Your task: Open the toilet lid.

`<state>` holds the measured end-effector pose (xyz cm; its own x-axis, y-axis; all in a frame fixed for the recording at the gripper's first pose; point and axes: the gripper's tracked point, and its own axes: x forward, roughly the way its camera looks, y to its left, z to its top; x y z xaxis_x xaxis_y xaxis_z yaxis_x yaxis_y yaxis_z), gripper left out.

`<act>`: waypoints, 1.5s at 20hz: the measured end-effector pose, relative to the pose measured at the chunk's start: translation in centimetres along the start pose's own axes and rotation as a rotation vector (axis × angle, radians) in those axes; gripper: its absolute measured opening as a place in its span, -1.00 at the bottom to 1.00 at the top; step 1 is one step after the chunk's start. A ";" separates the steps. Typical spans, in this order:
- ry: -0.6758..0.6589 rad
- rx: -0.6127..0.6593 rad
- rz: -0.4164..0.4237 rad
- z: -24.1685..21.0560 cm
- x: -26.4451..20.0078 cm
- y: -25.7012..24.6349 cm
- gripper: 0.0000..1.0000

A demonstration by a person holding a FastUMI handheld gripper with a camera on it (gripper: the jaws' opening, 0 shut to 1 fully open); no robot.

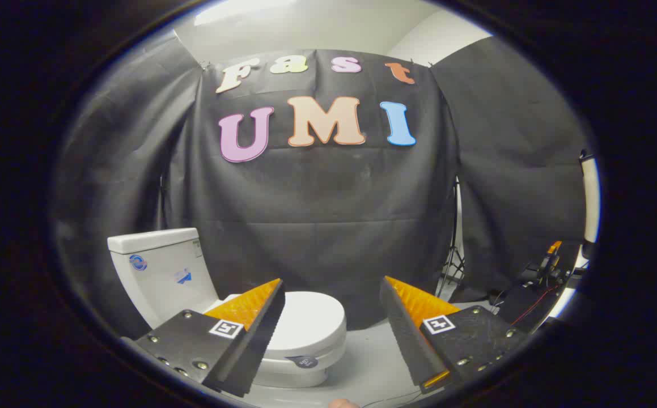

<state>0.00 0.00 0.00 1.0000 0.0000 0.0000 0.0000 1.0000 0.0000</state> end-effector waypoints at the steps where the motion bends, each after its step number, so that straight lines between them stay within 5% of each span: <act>1: 0.004 0.002 0.002 -0.2 0.0 0.1 0.99; 14: 0.116 -0.058 -0.004 -5.5 3.2 1.0 0.99; 30: 0.436 0.131 -0.072 -19.5 7.4 1.6 0.99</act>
<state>7.45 1.61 -19.48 0.9040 -0.0413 -0.4256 0.0977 0.9890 0.1114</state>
